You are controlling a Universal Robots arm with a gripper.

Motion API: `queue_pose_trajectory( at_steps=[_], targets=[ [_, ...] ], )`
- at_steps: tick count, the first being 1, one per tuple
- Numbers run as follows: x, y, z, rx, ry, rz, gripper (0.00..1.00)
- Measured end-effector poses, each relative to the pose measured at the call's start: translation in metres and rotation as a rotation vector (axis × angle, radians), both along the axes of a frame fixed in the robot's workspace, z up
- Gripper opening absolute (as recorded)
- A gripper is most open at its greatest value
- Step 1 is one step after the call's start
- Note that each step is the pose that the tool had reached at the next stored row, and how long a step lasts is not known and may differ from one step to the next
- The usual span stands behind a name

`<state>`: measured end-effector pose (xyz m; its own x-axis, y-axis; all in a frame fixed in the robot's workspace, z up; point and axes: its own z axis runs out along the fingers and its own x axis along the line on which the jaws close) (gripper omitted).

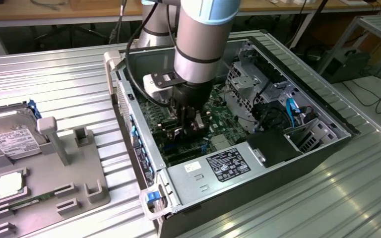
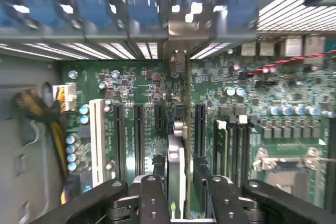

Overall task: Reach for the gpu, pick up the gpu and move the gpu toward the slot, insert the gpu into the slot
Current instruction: 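Insert the gpu into the slot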

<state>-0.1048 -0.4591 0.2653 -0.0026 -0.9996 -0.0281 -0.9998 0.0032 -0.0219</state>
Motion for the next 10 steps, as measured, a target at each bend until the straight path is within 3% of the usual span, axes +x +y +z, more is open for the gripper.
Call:
queue_pose_trajectory(
  at_steps=[4, 7, 9, 10],
  targets=[
    [0.000, 0.0004, 0.0162, -0.0001, -0.0023, 0.000, 0.36],
    [0.000, 0.0005, 0.0168, 0.0003, -0.0027, 0.000, 0.34],
    [0.000, 0.0005, 0.0168, 0.0002, -0.0026, 0.000, 0.21],
    [0.000, 0.0005, 0.0169, 0.0001, -0.0026, 0.000, 0.21]
  ],
)
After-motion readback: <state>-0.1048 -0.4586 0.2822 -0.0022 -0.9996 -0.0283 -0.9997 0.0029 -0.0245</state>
